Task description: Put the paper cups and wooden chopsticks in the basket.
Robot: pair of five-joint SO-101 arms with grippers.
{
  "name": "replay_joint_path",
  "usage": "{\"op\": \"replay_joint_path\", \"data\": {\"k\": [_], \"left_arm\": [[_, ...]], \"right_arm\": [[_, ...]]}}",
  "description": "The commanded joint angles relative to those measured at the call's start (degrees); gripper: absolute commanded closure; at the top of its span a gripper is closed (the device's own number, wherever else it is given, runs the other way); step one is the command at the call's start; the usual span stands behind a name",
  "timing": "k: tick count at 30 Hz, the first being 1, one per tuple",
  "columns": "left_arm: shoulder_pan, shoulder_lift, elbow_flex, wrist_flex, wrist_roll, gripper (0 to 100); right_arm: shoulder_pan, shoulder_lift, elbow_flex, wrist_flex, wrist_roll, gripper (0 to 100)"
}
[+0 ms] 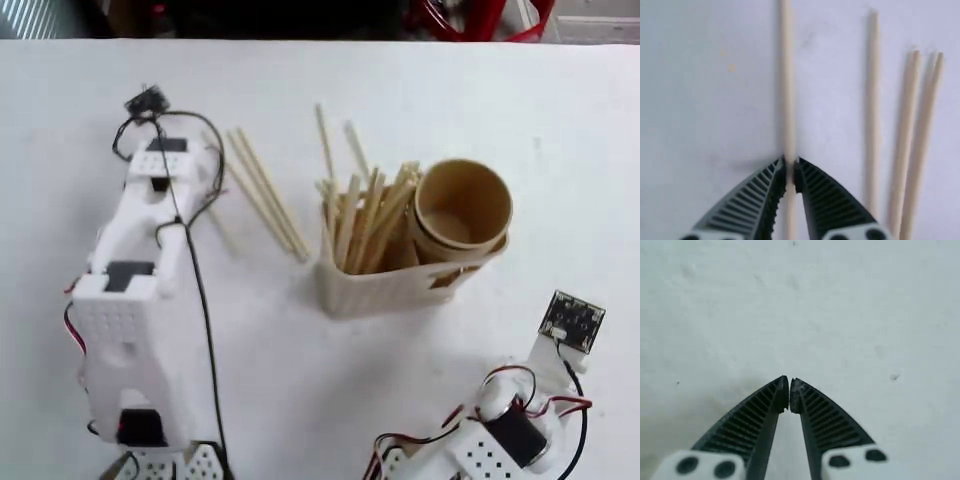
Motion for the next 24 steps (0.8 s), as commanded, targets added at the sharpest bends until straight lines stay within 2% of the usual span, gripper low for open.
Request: {"op": "replay_joint_path", "data": {"k": [1,4,7,9,13,18,24], "left_arm": [[-0.6,-5.8,-0.8,4.8,-8.5,98],[-0.5,-13.6,1.1,9.1,-12.2,98],[-0.4,-24.1,7.0,9.6,-18.2,98],[0.0,-32.4,12.3,8.5,-21.5,98],[1.1,-50.1,24.4,3.2,-23.7,98],[7.9,-69.0,31.9,2.0,-27.5,98],[16.7,-82.5,28.6,2.5,-27.5,98]], "right_arm": [[0.3,-0.4,0.5,-0.6,-0.2,97.9],[0.3,-0.4,0.5,-0.6,-0.2,97.9],[0.3,-0.4,0.5,-0.6,-0.2,97.9],[0.3,-0.4,0.5,-0.6,-0.2,97.9],[0.3,-0.4,0.5,-0.6,-0.2,97.9],[0.3,-0.4,0.5,-0.6,-0.2,97.9],[0.3,-0.4,0.5,-0.6,-0.2,97.9]]}}
